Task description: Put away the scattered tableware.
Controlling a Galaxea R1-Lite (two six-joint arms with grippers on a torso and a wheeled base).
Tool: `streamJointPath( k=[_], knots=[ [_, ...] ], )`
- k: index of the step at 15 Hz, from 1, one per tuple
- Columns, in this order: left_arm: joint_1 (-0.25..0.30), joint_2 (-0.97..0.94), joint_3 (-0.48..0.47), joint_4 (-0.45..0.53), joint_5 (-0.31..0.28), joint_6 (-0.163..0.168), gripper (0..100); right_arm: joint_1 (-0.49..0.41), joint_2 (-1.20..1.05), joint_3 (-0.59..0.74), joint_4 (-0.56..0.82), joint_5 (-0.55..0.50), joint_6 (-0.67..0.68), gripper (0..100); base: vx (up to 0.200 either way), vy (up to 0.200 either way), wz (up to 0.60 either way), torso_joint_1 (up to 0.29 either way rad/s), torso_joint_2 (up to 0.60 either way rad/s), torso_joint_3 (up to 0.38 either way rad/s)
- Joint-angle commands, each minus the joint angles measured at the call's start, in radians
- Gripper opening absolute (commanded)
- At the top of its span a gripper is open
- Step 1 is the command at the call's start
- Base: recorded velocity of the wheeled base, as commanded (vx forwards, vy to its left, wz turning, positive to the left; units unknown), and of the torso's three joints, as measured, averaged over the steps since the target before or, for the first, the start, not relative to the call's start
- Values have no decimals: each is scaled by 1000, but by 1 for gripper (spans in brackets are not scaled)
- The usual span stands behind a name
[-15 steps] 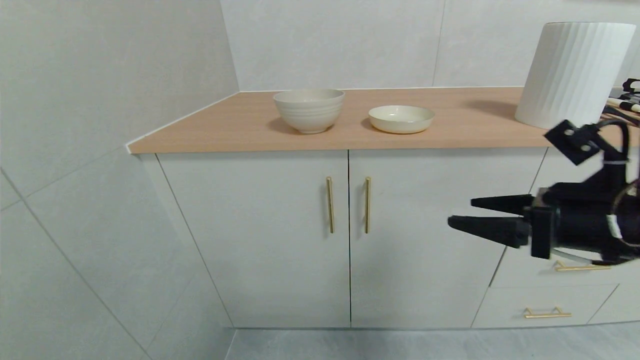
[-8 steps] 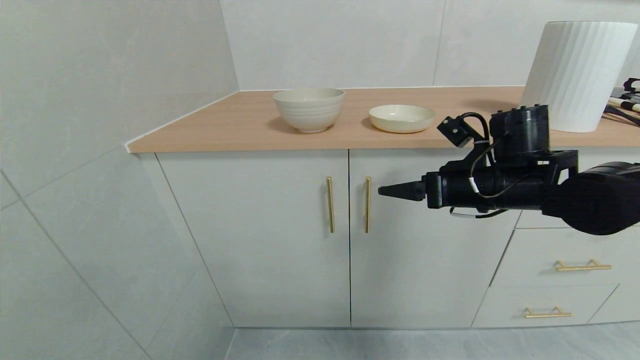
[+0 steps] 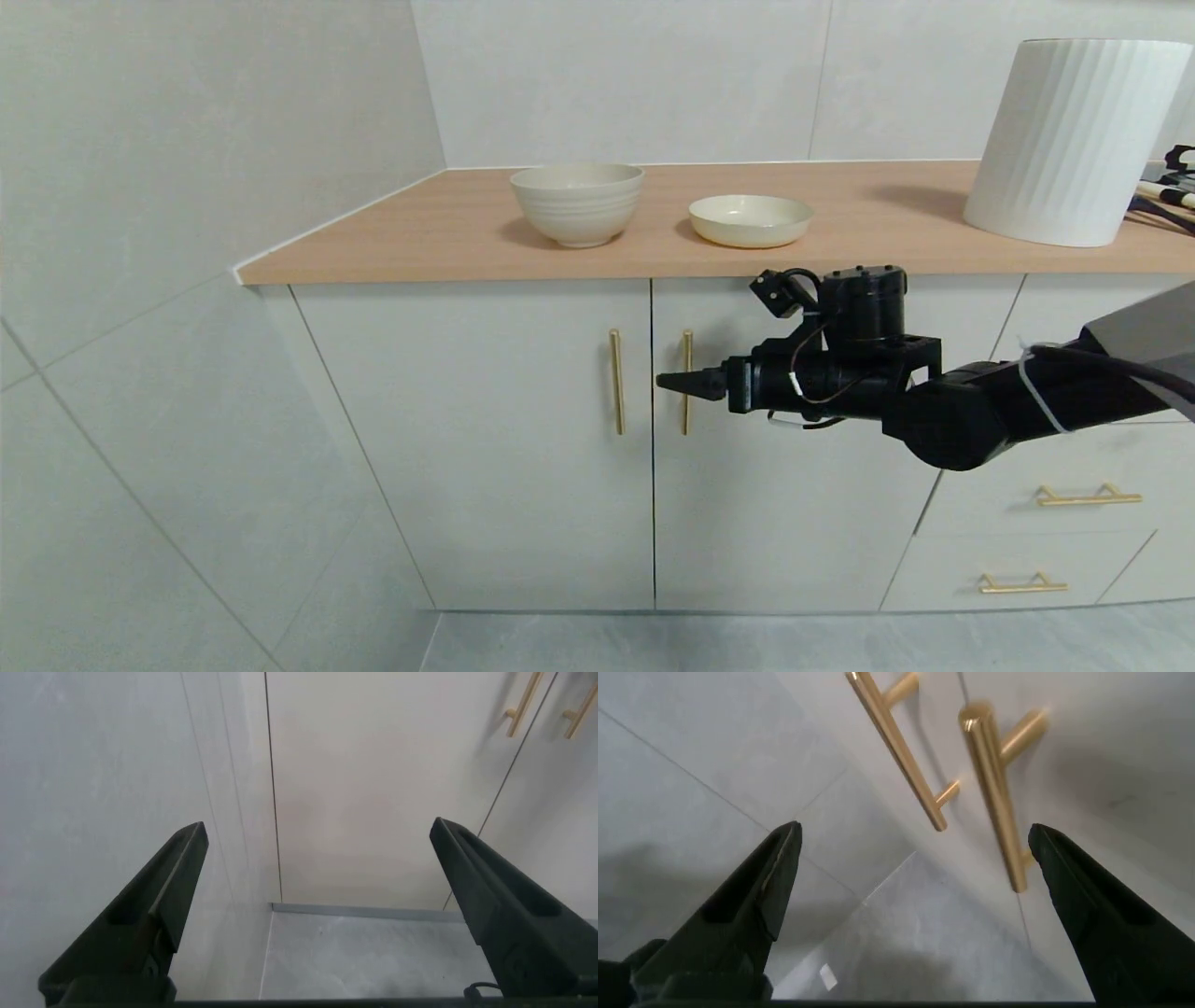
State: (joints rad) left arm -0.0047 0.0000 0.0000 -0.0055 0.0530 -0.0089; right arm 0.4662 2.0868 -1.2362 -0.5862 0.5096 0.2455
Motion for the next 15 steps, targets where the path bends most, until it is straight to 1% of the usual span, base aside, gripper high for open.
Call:
streamJointPath(
  k=[1,4,7,10,15],
  knots=[
    [0,0,0,-1,1,0,100,5,32,-9,-9,-2,3,100,0,0,0,0,0,0],
    [0,0,0,-1,1,0,100,5,50,-12,-52,-13,24,100,0,0,0,0,0,0],
    [0,0,0,-1,1,0,100,15,102,-42,-89,-75,35,100,0,0,0,0,0,0],
    [0,0,0,-1,1,0,100,43,110,-37,-124,-80,67,100,0,0,0,0,0,0],
    [0,0,0,-1,1,0,100,52,110,-32,-126,-80,84,100,0,0,0,0,0,0]
  ],
)
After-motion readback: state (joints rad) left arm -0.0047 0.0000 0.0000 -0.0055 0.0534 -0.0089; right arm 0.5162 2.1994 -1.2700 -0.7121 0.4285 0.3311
